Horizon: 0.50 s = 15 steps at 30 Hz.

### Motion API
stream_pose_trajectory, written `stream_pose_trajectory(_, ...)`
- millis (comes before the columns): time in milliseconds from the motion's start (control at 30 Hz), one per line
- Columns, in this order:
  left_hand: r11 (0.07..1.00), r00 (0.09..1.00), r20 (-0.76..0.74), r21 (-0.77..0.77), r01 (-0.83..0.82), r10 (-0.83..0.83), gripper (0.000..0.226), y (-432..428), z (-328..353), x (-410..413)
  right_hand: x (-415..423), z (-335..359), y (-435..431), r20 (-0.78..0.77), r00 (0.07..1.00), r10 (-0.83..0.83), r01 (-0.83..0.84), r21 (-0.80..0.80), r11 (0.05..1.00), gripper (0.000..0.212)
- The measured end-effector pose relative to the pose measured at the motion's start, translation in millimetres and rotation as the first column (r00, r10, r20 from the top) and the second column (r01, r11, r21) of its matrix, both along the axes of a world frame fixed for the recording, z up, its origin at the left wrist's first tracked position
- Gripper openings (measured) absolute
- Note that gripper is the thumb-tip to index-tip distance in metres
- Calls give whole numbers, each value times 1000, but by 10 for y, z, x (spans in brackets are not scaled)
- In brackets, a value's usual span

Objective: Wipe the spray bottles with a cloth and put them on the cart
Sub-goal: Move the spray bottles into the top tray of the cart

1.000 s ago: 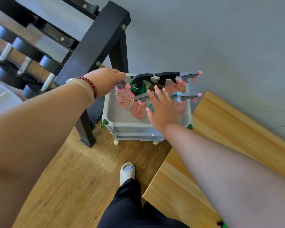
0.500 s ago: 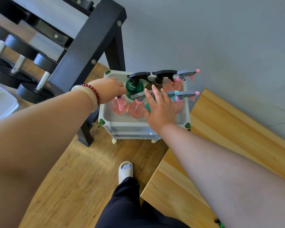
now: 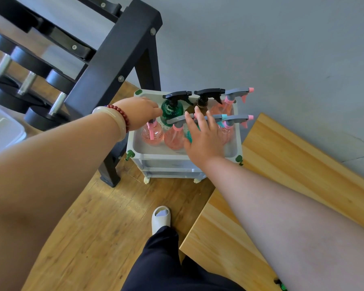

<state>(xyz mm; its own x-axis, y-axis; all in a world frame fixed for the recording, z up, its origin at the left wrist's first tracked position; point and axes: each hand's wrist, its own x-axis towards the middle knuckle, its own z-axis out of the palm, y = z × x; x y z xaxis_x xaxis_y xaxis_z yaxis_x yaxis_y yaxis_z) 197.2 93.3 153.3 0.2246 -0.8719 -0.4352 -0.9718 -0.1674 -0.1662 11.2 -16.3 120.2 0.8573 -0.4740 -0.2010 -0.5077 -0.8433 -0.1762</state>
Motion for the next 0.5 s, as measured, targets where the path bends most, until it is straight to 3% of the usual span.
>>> stream_pose_trajectory(500, 963, 999, 31, -268, -9, 18, 41, -29, 118, -808, -612, 120, -13, 6, 999, 35, -34, -73, 997, 65)
